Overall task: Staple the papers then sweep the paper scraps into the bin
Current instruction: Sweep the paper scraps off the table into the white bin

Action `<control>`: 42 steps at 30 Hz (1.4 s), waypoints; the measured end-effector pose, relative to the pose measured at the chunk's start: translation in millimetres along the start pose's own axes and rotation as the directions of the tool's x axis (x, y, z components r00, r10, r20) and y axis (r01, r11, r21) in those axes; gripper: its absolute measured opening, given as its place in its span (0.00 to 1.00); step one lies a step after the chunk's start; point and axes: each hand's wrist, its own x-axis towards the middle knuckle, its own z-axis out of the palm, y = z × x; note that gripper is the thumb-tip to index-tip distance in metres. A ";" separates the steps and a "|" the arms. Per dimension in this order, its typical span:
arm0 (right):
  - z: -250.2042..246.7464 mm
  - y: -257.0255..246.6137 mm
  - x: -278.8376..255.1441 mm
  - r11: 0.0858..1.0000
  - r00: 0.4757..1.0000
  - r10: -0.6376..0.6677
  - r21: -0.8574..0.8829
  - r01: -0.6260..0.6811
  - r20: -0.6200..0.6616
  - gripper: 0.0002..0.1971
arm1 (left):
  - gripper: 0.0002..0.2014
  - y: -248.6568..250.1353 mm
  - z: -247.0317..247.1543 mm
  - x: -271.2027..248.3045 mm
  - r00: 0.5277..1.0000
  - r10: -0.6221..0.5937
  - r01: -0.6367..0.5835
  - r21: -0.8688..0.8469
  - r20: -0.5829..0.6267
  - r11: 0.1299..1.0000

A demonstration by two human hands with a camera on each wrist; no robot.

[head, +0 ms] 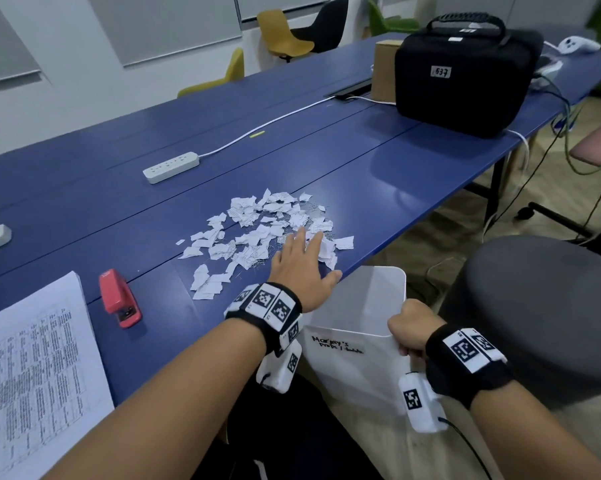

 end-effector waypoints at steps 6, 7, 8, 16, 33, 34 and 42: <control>-8.1 1.4 -0.2 1.000 1.000 0.003 0.018 -0.002 -0.022 0.17 | 0.31 14.5 6.5 1.1 0.976 0.181 -0.187 0.037 0.124 0.982; -9.2 1.9 0.3 1.000 1.000 -0.003 0.023 0.003 -0.025 0.17 | 0.28 18.8 7.0 -3.9 0.964 0.246 -0.249 0.015 0.100 0.968; -10.2 2.1 0.7 1.000 1.000 -0.009 0.028 0.010 -0.030 0.16 | 0.25 22.3 9.9 -8.4 0.946 0.315 -0.316 -0.008 0.074 0.949; -13.9 -0.4 3.3 0.999 0.999 -0.010 0.034 0.011 -0.030 0.14 | 0.16 29.7 25.1 -31.7 0.883 0.468 -0.465 -0.173 -0.026 0.868; 26.6 -15.0 -6.9 0.998 0.997 -0.053 0.044 0.055 -0.049 0.11 | 0.36 -71.8 -18.1 -48.7 0.903 -0.417 0.408 0.105 0.100 0.907; 27.7 -15.3 -7.3 0.998 0.998 -0.051 0.044 0.053 -0.047 0.11 | 0.36 -67.1 -15.3 -49.9 0.920 -0.379 0.371 0.099 0.095 0.924; 25.7 -18.6 -11.4 0.998 0.998 -0.044 0.038 0.046 -0.037 0.10 | 0.32 -15.1 7.7 -69.4 0.995 0.084 -0.083 -0.031 0.059 0.996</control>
